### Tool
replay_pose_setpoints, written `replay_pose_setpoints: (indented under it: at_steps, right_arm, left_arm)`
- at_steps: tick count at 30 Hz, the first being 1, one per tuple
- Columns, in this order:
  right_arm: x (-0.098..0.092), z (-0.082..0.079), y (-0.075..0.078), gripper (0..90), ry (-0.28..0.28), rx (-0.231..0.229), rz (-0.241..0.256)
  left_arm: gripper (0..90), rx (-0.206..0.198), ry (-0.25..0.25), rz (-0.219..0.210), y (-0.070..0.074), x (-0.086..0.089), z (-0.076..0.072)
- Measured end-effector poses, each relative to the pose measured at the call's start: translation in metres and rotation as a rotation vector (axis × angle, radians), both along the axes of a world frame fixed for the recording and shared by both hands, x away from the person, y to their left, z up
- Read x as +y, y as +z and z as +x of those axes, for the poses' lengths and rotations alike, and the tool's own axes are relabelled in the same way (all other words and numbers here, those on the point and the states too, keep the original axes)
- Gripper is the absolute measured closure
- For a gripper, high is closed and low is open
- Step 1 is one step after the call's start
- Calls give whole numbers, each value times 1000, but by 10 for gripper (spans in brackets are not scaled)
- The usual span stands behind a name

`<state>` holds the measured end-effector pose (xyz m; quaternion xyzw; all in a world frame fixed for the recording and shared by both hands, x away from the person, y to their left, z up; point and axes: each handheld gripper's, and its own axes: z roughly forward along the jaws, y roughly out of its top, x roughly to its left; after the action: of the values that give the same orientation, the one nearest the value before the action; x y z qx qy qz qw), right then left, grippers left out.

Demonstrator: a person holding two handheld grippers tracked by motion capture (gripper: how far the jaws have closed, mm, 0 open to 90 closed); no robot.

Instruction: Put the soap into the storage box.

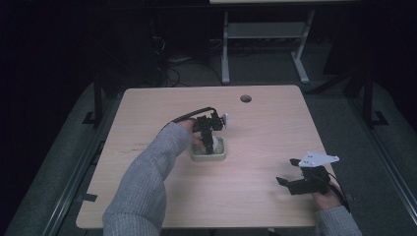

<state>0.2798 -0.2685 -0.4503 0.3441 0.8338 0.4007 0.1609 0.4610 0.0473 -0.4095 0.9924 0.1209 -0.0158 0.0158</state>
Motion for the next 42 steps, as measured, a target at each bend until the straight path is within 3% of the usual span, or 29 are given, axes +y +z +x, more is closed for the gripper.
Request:
replay_pose_setpoints:
  at_steps: [11, 15, 42]
  right_arm:
    - [0, 0, 0, 136, 1, 2, 1]
    - [0, 0, 0, 136, -1, 4, -1]
    - [1, 1, 0, 136, -3, 11, -8]
  left_arm:
    - [219, -4, 0, 2, 0, 0, -1]
    - [229, -14, 5, -35, 7, 0, -1]
    - [202, -27, 17, -51, 24, 9, -7]
